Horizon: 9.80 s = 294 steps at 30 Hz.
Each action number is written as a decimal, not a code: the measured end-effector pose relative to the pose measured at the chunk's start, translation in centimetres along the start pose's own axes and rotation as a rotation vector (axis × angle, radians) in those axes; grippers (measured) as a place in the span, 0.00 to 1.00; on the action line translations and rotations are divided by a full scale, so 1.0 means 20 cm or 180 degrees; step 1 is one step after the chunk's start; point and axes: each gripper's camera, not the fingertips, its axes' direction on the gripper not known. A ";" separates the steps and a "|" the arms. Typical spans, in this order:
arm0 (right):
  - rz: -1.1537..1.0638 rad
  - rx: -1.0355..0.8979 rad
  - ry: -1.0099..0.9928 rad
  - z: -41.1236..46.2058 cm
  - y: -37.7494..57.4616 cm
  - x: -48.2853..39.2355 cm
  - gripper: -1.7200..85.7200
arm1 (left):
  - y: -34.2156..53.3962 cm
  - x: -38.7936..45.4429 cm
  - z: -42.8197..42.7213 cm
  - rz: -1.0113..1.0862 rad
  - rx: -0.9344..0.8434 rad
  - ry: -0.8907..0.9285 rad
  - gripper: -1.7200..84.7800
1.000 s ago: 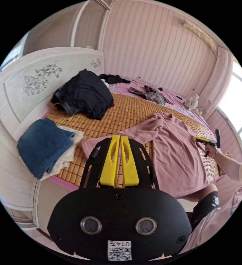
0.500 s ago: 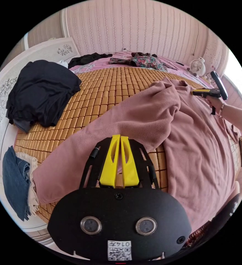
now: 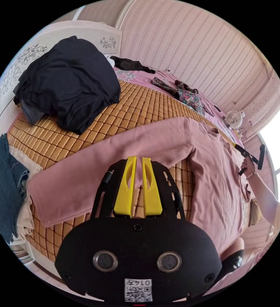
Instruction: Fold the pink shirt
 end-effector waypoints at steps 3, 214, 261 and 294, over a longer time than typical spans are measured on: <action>0.0091 -0.0195 0.0152 -0.38 0.48 -0.02 0.08 | 0.35 0.14 -0.07 0.0282 -0.0365 0.0479 0.07; 0.0510 -0.1542 -0.0838 -0.42 0.69 0.22 0.11 | 1.22 1.86 0.95 0.2968 -0.0614 0.0947 0.01; -0.1248 -0.0614 -0.2262 -0.90 0.97 -0.62 0.10 | 0.73 0.51 0.21 0.0583 0.0045 0.0356 0.02; 0.0388 -0.0285 -0.0390 -0.03 -0.08 0.63 0.05 | -1.34 0.49 0.84 0.0791 0.0077 0.0716 0.05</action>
